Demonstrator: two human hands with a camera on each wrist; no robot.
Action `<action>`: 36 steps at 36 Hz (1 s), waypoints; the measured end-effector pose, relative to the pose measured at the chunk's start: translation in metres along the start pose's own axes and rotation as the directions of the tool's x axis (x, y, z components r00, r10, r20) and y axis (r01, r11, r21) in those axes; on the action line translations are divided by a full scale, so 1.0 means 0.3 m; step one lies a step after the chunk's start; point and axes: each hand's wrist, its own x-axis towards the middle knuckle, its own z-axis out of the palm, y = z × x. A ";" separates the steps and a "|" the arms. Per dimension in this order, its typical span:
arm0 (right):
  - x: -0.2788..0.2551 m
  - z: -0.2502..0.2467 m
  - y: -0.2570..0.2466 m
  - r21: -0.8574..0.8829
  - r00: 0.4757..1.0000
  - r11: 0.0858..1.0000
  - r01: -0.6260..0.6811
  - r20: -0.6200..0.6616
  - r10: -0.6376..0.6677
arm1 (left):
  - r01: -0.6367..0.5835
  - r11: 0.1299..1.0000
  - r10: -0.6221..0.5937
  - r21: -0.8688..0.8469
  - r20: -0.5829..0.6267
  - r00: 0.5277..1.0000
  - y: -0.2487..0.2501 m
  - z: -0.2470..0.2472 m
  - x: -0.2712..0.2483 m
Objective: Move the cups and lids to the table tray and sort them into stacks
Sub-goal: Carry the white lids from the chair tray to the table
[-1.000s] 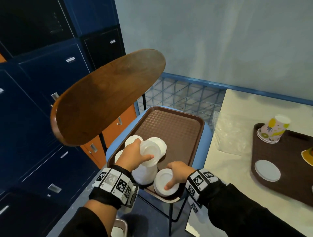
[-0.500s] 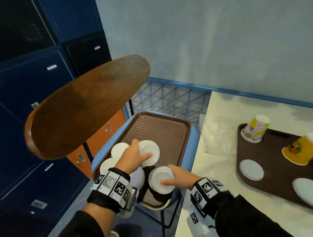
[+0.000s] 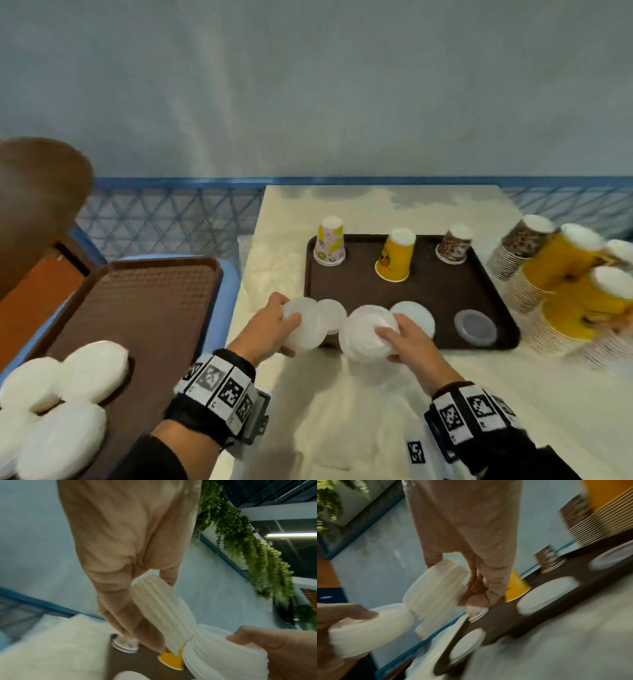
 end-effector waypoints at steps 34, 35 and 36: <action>0.019 -0.781 0.440 -0.229 0.946 0.948 -0.220 -0.285 0.151 | -0.201 0.813 0.096 0.547 0.215 0.972 0.245 1.000 0.119; 0.023 -0.783 0.442 -0.226 0.945 0.949 -0.222 -0.289 0.152 | -0.210 0.791 0.109 0.574 0.205 0.973 0.247 1.001 0.117; 0.024 -0.785 0.442 -0.234 0.944 0.946 -0.225 -0.294 0.152 | -0.212 0.777 0.114 0.593 0.199 0.973 0.247 1.002 0.116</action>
